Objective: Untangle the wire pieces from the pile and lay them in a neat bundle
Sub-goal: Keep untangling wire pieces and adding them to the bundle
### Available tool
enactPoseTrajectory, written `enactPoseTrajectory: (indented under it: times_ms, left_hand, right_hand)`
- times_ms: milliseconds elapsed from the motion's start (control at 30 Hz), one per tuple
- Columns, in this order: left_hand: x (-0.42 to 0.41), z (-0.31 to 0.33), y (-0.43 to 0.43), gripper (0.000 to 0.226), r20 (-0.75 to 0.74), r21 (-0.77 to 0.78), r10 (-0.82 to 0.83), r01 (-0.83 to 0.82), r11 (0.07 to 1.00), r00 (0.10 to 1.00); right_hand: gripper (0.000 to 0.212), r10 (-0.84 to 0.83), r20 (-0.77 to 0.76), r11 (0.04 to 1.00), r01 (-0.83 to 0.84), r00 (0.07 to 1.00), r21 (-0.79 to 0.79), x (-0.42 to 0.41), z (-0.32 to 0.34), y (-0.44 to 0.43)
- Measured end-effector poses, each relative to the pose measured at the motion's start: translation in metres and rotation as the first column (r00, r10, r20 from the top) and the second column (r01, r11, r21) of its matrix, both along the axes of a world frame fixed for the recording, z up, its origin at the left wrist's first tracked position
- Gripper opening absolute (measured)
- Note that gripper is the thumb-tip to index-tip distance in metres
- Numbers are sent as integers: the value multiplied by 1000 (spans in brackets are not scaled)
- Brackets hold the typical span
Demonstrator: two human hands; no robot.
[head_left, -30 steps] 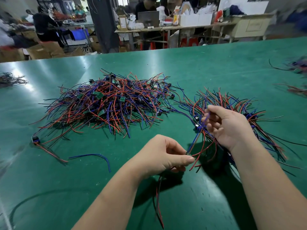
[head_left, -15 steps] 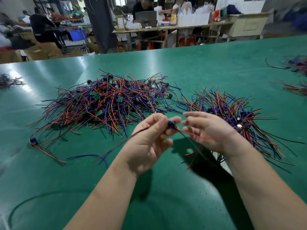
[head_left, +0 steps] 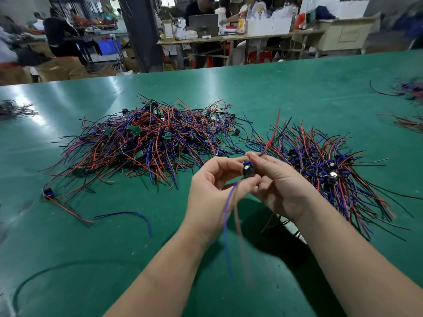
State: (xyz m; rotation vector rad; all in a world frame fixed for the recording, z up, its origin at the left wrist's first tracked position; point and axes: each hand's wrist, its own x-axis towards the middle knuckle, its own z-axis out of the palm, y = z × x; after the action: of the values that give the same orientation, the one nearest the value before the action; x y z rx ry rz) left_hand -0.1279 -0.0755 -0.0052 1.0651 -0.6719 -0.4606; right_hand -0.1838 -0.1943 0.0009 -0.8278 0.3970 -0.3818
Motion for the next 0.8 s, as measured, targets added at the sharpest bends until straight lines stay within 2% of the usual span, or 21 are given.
enactPoseTrajectory:
  times_ms: [67, 167, 233, 333, 500, 567, 667, 800]
  left_hand:
    - [2, 1, 0, 36, 29, 66, 5, -6, 998, 1000]
    - [7, 2, 2, 46, -70, 113, 64, -56, 992, 995]
    - [7, 4, 3, 33, -153, 142, 37, -15, 990, 988]
    - [2, 3, 4, 6, -144, 247, -30, 66, 967, 989]
    - [3, 0, 4, 4, -132, 361, -87, 130, 923, 987]
    - [6, 1, 8, 6, -133, 435, -171, 212, 875, 976]
    - [4, -3, 11, 7, -103, 598, -315, 312, 738, 943]
    - [-4, -7, 9, 7, -32, 705, -373, 285, 649, 927]
  right_hand:
    - [13, -31, -10, 999, 30, 999, -9, -2, 2, -5]
    - [14, -44, -31, 995, 41, 999, -90, -7, 4, -11]
    - [8, -33, -35, 989, 28, 999, -148, -9, 4, -10]
    - [5, -14, -48, 973, 2, 999, -231, -8, 2, -6]
    - [12, -111, -165, 942, 51, 980, -332, -11, 5, -10]
    - [13, -199, -191, 937, 130, 961, -323, -16, 9, -20]
    - [16, -350, -204, 910, 280, 914, -307, -28, 16, -38]
    - [20, -432, -209, 853, 322, 877, -411, -32, 13, -50]
